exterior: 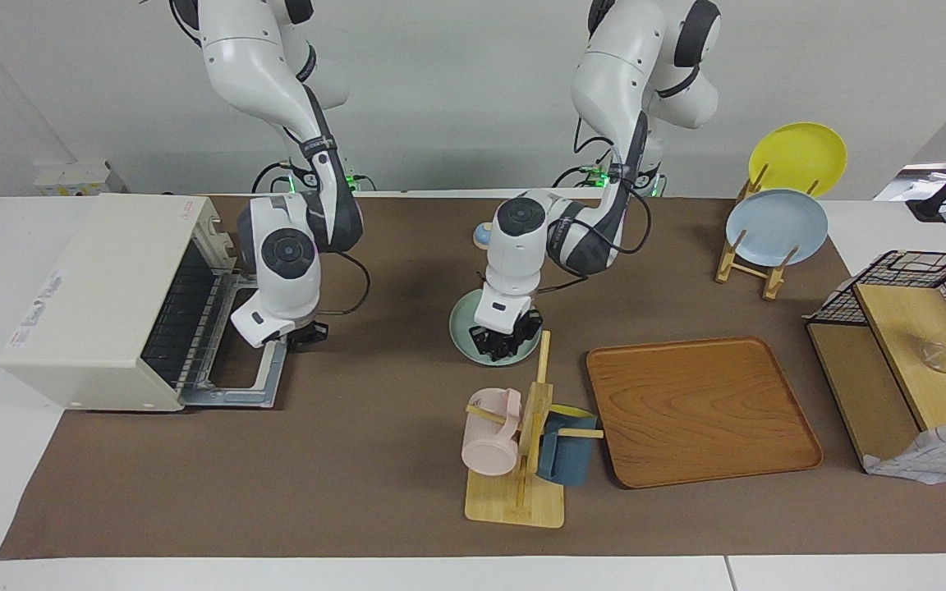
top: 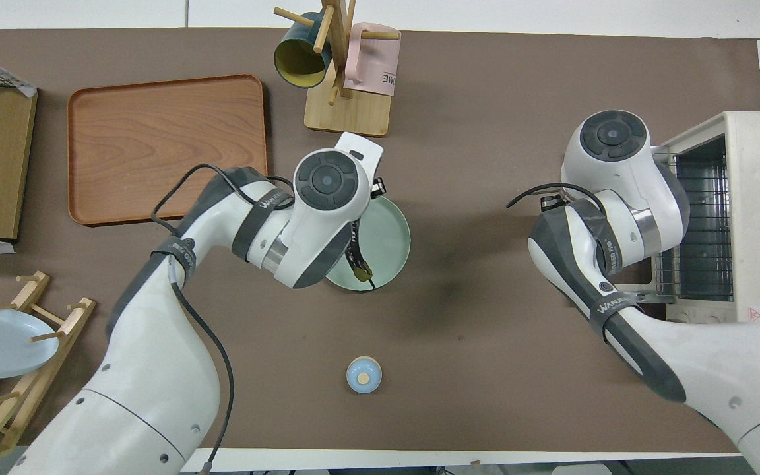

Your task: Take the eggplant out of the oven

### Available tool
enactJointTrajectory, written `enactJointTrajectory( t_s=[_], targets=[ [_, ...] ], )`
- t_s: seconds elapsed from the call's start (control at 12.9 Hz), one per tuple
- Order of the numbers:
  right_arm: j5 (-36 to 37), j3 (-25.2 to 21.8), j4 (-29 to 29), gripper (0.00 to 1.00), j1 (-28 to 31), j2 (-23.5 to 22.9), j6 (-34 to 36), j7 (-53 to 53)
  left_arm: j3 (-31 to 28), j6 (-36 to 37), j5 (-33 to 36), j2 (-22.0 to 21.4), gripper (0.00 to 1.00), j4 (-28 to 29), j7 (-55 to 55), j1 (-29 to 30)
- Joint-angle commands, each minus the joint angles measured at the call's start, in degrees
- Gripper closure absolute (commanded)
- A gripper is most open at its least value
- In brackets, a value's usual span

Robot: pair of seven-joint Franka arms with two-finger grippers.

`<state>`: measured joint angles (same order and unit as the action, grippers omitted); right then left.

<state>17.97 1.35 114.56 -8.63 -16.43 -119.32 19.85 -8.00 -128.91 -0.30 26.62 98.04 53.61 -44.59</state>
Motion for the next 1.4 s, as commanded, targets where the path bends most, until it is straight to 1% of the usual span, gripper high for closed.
enactJointTrajectory(
  t_s=[0.0, 0.16, 0.23, 0.31, 0.39, 0.47, 0.54, 0.62, 0.7, 0.78, 0.86, 0.93, 1.01, 1.09, 1.17, 1.24, 1.32],
  targets=[
    [5.4, 0.4, -3.4, 1.0, 1.2, 1.5, 5.8, -5.0, -0.7, 4.0, -0.3, -3.0, 1.0, -0.7, -12.0, 10.7],
    [5.4, 0.3, -9.2, 1.0, 3.4, 2.5, 12.4, -12.9, -0.6, 0.0, -0.7, -2.2, 1.0, -0.1, -25.1, 20.4],
    [5.1, 0.4, -10.1, 0.99, 5.6, 4.5, 14.0, -16.7, -0.6, -2.0, -0.7, -1.4, 1.0, 0.0, -30.3, 24.7],
    [4.7, 0.5, -10.1, 0.99, 7.6, 6.7, 14.4, -20.6, -0.6, -4.8, -0.6, 0.2, 1.0, -0.5, -33.8, 27.6],
    [4.4, 0.5, -9.9, 0.95, 8.9, 8.3, 15.3, -22.4, -0.7, -7.9, -0.2, 1.8, 1.0, -1.0, -35.0, 29.0],
    [4.3, 0.5, -10.0, 0.79, 9.8, 9.3, 17.1, -22.7, -0.7, -9.1, 0.4, 2.3, 0.94, -1.6, -35.3, 29.3],
    [1.7, 0.6, -10.2, 0.43, 10.9, 11.1, 18.0, -22.8, -0.8, -8.0, 3.9, 2.1, 0.51, -1.9, -36.1, 29.0],
    [-4.2, 0.3, -10.6, 0.0, 12.0, 14.1, 18.5, -22.9, -0.9, -6.5, 6.8, 1.4, 0.01, -1.8, -35.8, 28.5],
    [-9.8, 0.2, -11.1, 0.0, 13.4, 17.2, 19.2, -22.9, -0.7, -3.0, 7.0, -1.2, 0.0, -1.6, -35.9, 29.0],
    [-13.8, 0.2, -11.7, 0.0, 14.9, 19.7, 21.2, -22.9, -0.8, 3.3, 7.0, -5.7, 0.0, -1.1, -36.5, 29.3],
    [-16.2, 0.1, -14.3, 0.0, 15.9, 20.8, 24.7, -22.9, -0.8, 11.2, 7.0, -11.0, 0.0, -1.1, -37.3, 29.5],
    [-17.1, 0.1, -19.1, 0.0, 16.8, 20.1, 30.4, -22.9, -0.5, 16.9, 6.8, -15.1, 0.0, -1.4, -37.9, 30.1],
    [-17.1, 0.1, -23.2, 0.0, 16.9, 18.3, 34.6, -22.9, -0.6, 22.6, 5.5, -19.5, 0.0, -1.6, -38.1, 30.2],
    [-17.0, 0.1, -25.1, 0.0, 16.9, 17.6, 36.6, -23.0, -0.9, 28.0, 3.2, -23.5, 0.0, -2.2, -39.2, 30.3],
    [-17.1, 0.1, -25.3, 0.0, 17.0, 17.5, 37.4, -23.1, -1.0, 32.4, 2.9, -26.3, 0.0, -3.6, -43.5, 30.4],
    [-17.1, 0.1, -25.2, 0.0, 17.2, 17.5, 37.5, -23.2, -1.1, 36.2, 2.7, -27.0, 0.0, -5.6, -47.5, 31.1],
    [-17.1, 0.1, -25.1, 0.0, 17.6, 17.5, 37.5, -24.1, -1.1, 38.9, 2.4, -26.9, 0.0, -7.8, -49.2, 32.2]
  ],
)
